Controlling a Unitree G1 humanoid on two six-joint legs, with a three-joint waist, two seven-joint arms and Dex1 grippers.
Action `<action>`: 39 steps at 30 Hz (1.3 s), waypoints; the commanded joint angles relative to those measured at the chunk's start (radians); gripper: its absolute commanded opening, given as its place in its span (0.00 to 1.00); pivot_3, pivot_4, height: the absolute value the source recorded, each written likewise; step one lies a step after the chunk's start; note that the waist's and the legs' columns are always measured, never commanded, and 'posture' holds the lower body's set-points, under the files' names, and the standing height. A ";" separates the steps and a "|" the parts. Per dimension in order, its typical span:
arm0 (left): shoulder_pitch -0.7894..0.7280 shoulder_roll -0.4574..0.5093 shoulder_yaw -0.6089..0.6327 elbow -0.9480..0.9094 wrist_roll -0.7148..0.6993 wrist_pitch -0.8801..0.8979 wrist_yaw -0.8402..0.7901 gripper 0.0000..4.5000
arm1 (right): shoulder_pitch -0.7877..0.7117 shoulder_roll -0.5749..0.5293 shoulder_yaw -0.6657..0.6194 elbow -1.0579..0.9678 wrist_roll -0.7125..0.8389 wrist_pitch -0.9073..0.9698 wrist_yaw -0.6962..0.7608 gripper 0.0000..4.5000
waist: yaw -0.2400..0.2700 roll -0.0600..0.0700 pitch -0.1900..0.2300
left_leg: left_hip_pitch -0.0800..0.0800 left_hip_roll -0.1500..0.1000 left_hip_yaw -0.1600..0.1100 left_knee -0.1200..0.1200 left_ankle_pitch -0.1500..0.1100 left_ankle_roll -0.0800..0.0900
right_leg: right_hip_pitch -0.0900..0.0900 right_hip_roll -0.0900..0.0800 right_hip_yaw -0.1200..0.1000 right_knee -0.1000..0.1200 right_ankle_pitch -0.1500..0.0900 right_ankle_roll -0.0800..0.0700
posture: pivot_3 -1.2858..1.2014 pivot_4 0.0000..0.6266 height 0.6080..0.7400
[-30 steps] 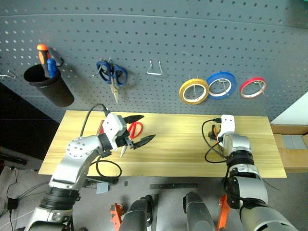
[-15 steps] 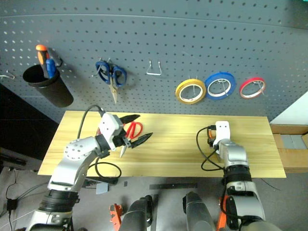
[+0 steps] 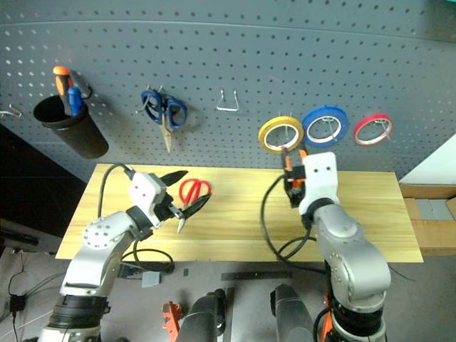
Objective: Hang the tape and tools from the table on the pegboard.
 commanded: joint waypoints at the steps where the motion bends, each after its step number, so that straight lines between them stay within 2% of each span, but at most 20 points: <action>1: -0.036 -0.019 0.021 -0.009 -0.009 -0.044 0.019 1.00 | -0.131 -0.048 0.006 -0.013 -0.021 -0.066 0.015 0.52 | 0.000 0.000 -0.002 | 0.000 0.000 0.000 0.000 0.000 0.000 | 0.000 0.000 0.000 0.000 0.000 0.000 | 0.45 0.33 1.00; 6: -0.062 -0.027 0.049 -0.005 -0.029 -0.033 0.037 1.00 | -0.273 -0.052 -0.010 0.125 -0.003 -0.141 0.043 0.52 | -0.004 -0.001 -0.021 | 0.000 0.000 0.000 -0.001 0.000 0.000 | 0.000 0.000 -0.001 -0.001 0.000 0.000 | 0.45 0.31 1.00; 11: -0.047 -0.026 0.100 -0.032 -0.054 -0.017 0.067 1.00 | -0.387 -0.016 -0.003 0.260 0.005 -0.232 0.059 0.52 | -0.017 -0.001 -0.023 | 0.000 0.000 0.000 -0.001 0.000 0.000 | 0.000 -0.001 -0.001 -0.001 0.000 0.000 | 0.46 0.29 1.00; 20: -0.010 -0.009 0.118 -0.092 -0.055 0.015 0.083 1.00 | -0.519 0.099 -0.030 0.517 0.031 -0.356 0.063 0.52 | -0.022 -0.001 -0.026 | 0.000 0.000 0.000 -0.001 0.000 0.000 | 0.000 -0.001 -0.001 0.001 0.000 -0.001 | 0.48 0.29 1.00; 27: -0.027 0.004 0.147 -0.097 -0.060 0.034 0.105 1.00 | -0.656 0.195 -0.071 0.739 0.027 -0.535 0.010 0.52 | -0.019 -0.002 -0.026 | 0.000 0.000 0.000 0.000 0.000 0.000 | -0.001 -0.001 -0.001 0.004 0.000 -0.001 | 0.49 0.27 1.00; 39: -0.028 -0.005 0.143 -0.108 -0.060 0.039 0.112 1.00 | -0.813 0.248 -0.107 1.037 0.027 -0.781 -0.025 0.52 | -0.006 -0.002 -0.027 | 0.000 0.000 0.001 0.000 0.001 0.000 | -0.003 -0.001 -0.001 0.006 0.000 -0.001 | 0.50 0.27 1.00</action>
